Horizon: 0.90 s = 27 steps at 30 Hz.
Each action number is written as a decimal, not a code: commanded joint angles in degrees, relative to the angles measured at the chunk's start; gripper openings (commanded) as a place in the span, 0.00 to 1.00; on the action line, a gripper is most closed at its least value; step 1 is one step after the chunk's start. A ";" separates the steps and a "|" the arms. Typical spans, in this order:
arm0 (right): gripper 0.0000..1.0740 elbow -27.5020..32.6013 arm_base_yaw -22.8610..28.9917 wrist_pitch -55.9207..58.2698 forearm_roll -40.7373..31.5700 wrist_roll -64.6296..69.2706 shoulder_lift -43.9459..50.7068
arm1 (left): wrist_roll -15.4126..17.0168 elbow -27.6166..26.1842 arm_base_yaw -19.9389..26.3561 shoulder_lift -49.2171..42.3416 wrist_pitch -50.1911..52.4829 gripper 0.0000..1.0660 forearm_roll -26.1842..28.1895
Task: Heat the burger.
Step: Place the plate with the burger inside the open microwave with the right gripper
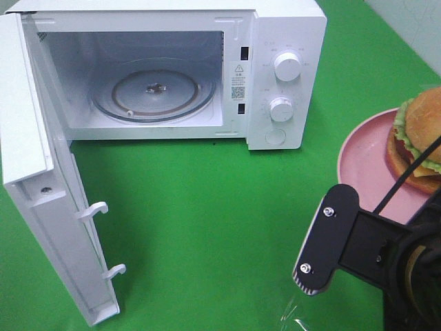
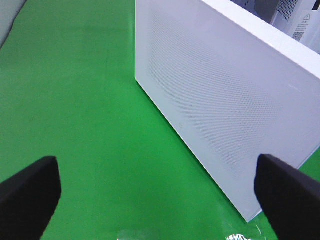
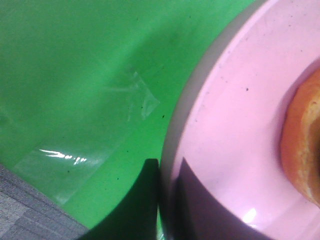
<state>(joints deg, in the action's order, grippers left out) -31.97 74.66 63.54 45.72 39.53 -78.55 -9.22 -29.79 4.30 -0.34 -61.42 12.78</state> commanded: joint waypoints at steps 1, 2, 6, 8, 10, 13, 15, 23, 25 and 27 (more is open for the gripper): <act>0.00 0.17 0.06 -0.63 5.10 -3.61 0.57 | 0.11 0.11 -0.17 -0.86 -0.11 0.92 0.17; 0.00 0.17 0.06 -0.63 5.10 -3.61 0.57 | 0.11 0.11 -0.17 -0.86 -0.11 0.92 0.17; 0.00 0.17 0.06 -3.15 7.51 -6.70 0.57 | 0.11 0.11 -0.17 -0.86 -0.11 0.92 0.17; 0.00 0.17 0.06 -4.35 8.25 -8.31 0.57 | 0.11 0.11 -0.17 -0.86 -0.11 0.92 0.17; 0.00 0.17 0.06 -5.79 9.22 -9.34 0.57 | 0.11 0.11 -0.17 -0.86 -0.11 0.92 0.17; 0.00 0.17 0.06 -8.54 10.31 -11.86 0.57 | 0.11 0.11 -0.17 -0.86 -0.11 0.92 0.17; 0.00 0.17 0.06 -9.68 10.71 -14.21 0.57 | 0.11 0.11 -0.17 -0.86 -0.11 0.92 0.17; 0.00 0.17 0.06 -16.39 11.75 -21.49 0.57 | 0.11 0.11 -0.17 -0.86 -0.11 0.92 0.17; 0.00 0.17 0.06 -19.31 11.75 -23.32 0.57 | 0.11 0.11 -0.17 -0.86 -0.11 0.92 0.17; 0.00 0.17 0.06 -21.26 11.75 -24.87 0.57 | 0.11 0.11 -0.17 -0.86 -0.11 0.92 0.17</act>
<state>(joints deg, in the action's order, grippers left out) -31.80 74.66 42.28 53.80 15.99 -78.55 -9.22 -29.79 4.30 -0.34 -61.42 12.78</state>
